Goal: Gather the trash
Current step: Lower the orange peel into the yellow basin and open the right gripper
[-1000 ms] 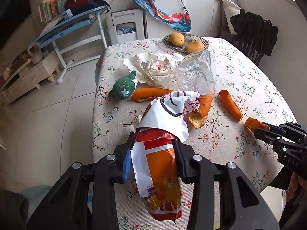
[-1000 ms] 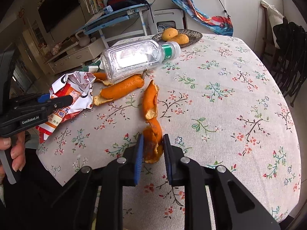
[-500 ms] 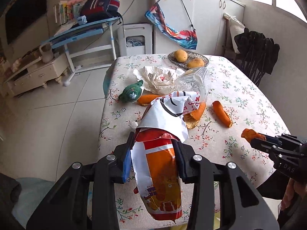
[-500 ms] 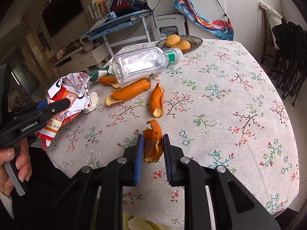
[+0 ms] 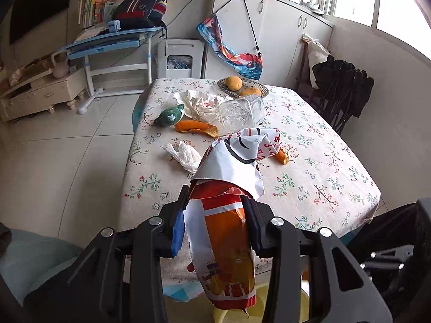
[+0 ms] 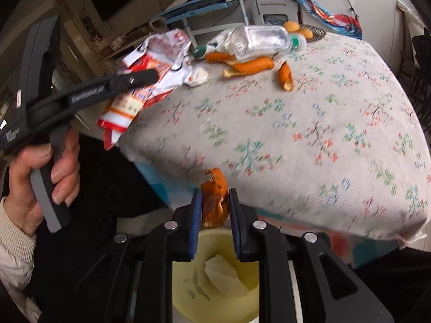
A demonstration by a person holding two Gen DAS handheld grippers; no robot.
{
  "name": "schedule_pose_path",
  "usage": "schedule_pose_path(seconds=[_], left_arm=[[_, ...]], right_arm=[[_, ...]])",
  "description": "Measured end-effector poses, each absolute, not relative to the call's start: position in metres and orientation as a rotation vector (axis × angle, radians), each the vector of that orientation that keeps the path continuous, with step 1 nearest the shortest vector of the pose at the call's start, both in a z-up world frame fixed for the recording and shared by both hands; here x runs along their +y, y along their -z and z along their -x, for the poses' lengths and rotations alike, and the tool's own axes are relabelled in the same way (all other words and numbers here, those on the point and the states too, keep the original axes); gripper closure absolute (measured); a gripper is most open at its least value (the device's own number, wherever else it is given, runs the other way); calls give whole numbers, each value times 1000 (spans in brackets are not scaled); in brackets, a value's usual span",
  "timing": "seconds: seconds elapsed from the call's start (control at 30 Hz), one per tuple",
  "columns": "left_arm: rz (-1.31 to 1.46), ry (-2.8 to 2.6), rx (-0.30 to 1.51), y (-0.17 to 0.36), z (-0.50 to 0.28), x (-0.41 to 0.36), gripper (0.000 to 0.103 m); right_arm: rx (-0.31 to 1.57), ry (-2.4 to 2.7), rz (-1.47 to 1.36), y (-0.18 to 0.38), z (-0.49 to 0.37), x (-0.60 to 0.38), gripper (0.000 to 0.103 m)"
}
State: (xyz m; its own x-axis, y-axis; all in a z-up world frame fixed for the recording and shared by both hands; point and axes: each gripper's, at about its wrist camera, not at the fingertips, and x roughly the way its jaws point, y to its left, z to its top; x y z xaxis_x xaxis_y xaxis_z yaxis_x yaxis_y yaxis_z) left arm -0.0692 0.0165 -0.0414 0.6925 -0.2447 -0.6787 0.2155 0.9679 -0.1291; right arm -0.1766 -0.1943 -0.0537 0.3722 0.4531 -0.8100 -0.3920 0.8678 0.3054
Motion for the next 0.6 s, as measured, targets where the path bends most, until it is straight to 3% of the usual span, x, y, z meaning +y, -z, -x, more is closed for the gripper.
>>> schedule_pose_path(seconds=[0.07, 0.13, 0.2, 0.37, 0.6], left_arm=[[50, 267, 768, 43, 77, 15, 66], [63, 272, 773, 44, 84, 16, 66], [81, 280, 783, 45, 91, 17, 66], [110, 314, 829, 53, 118, 13, 66], [54, 385, 931, 77, 162, -15, 66]], right_arm=[[1132, -573, -19, 68, 195, -186, 80], [1167, -574, 3, 75, 207, -184, 69], [1137, -541, -16, 68, 208, -194, 64], [966, -372, -79, 25, 178, -239, 36], [864, -167, -79, 14, 73, -282, 23]])
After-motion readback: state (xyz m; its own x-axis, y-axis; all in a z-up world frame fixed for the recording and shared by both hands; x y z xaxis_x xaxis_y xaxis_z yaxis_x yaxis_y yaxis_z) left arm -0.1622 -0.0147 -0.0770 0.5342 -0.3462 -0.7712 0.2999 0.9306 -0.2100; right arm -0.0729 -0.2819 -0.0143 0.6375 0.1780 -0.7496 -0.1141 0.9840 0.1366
